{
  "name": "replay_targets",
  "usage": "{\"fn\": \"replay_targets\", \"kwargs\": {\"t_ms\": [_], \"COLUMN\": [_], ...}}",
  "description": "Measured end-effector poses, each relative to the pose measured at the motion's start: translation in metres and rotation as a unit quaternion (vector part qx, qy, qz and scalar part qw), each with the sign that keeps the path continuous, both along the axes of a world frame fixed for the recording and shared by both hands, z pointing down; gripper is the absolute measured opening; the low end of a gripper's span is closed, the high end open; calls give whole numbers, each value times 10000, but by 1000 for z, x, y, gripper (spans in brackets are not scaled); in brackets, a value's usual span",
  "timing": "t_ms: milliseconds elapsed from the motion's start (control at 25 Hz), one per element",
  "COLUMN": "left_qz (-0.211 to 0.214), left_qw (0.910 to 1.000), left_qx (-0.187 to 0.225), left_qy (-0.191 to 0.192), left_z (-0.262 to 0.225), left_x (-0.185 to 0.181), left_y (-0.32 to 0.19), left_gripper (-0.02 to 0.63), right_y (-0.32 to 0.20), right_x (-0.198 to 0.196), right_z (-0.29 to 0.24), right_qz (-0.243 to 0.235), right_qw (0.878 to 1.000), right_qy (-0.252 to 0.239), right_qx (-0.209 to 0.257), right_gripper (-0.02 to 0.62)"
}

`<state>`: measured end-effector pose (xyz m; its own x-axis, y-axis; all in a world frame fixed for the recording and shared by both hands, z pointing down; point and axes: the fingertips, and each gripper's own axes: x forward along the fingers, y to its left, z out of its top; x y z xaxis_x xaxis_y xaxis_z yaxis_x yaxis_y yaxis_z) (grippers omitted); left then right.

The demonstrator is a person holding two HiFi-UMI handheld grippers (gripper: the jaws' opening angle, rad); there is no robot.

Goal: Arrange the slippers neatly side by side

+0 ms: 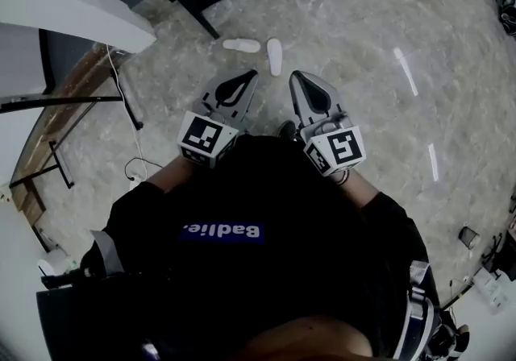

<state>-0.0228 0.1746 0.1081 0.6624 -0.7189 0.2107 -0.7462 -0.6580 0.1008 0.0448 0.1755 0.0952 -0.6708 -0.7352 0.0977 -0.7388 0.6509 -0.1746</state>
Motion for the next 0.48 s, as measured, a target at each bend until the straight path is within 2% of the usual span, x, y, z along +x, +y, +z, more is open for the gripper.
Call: {"fn": "replay_targets", "kwargs": {"t_ms": [120, 320, 480], "left_qz": [-196, -286, -483], "left_qw": [9997, 9990, 9983], "left_qx": [-165, -208, -206], "left_qy": [-56, -255, -247], "left_z": [12, 39, 46], "left_x": [10, 34, 34], "left_y": [-6, -42, -33], "left_gripper": [0, 0, 0], "right_y": [-7, -48, -38], "right_x": [15, 42, 51], "right_z": [4, 29, 34], "right_qz": [-94, -202, -278], "right_qw": [9999, 9996, 9994], "right_qy": [-79, -158, -140], "right_qx": [-33, -131, -123], "right_gripper": [-2, -2, -2]}}
